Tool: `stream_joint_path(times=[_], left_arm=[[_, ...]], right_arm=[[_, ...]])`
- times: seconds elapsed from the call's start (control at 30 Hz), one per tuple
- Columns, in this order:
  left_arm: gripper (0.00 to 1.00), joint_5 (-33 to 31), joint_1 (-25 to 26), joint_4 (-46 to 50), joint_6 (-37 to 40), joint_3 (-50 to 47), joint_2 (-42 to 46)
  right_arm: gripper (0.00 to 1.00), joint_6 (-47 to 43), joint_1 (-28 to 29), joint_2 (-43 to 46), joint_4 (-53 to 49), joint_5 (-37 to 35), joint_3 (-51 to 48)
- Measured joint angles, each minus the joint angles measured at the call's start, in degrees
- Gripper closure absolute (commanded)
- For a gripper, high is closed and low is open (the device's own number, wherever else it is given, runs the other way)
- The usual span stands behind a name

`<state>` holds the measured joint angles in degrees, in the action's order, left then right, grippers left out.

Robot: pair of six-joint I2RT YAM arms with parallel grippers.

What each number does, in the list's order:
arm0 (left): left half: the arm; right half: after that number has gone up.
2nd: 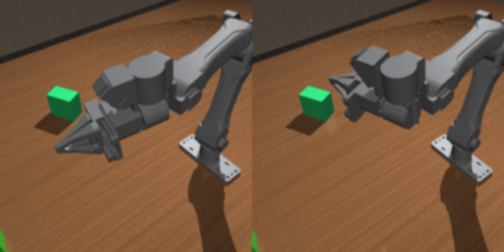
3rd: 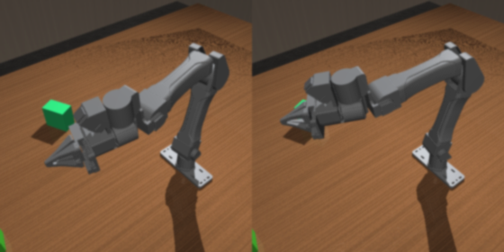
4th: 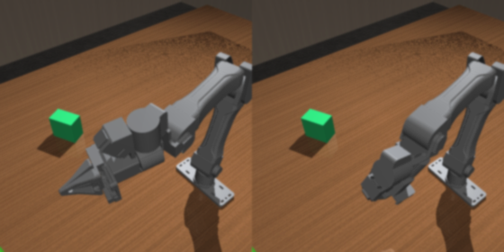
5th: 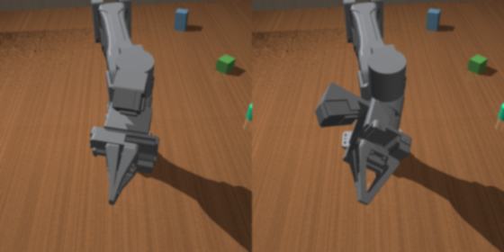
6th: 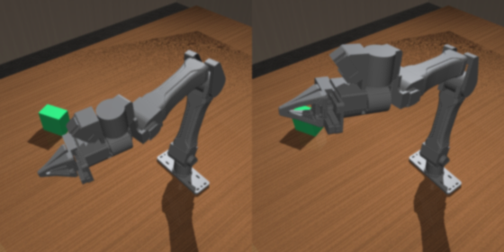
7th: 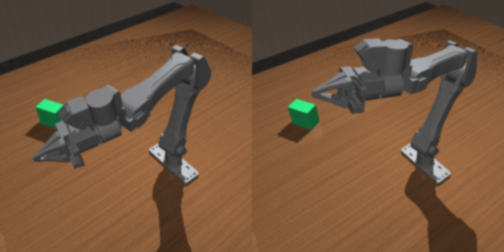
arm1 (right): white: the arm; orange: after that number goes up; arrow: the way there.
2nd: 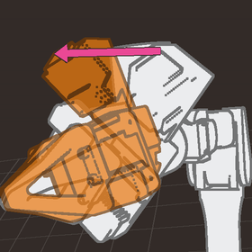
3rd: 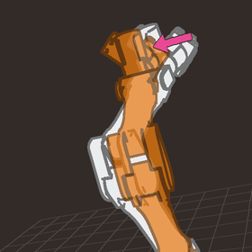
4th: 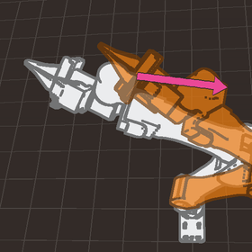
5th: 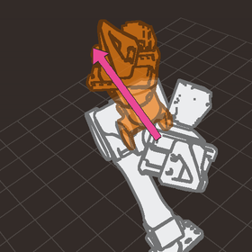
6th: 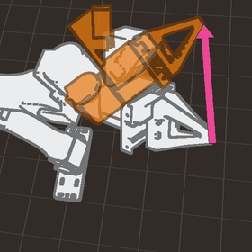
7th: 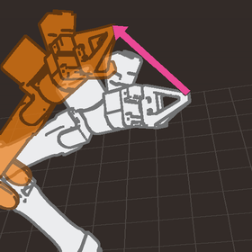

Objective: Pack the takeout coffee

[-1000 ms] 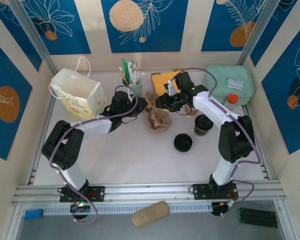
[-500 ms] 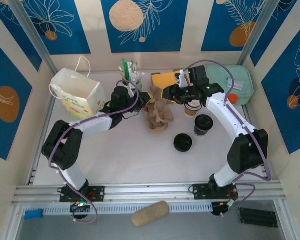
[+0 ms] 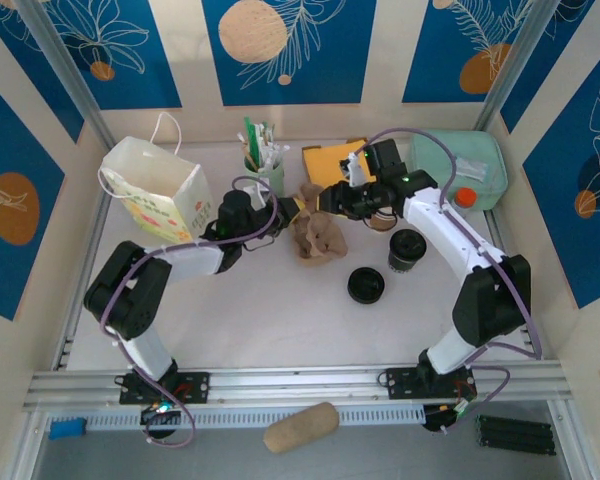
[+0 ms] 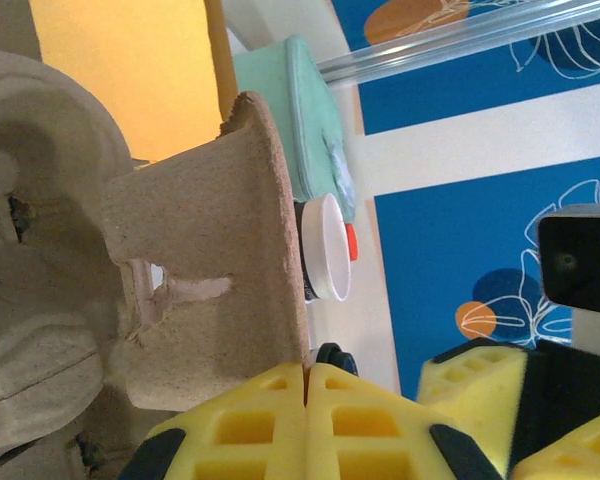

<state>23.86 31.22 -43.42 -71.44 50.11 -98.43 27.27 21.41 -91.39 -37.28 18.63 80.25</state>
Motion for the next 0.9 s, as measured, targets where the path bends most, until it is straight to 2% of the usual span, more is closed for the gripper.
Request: stream_joint_path(times=[0.27,0.9], left_arm=[[1.0,0.2,0.02,-4.11,-0.72,-1.75,-0.33],[1.0,1.14,0.02,-5.68,-1.64,-1.75,-0.33]], right_arm=[[0.57,-1.57,1.46,-4.02,-2.54,-2.99,-0.02],[0.51,-2.08,0.48,-5.29,-2.16,-4.28,-0.02]])
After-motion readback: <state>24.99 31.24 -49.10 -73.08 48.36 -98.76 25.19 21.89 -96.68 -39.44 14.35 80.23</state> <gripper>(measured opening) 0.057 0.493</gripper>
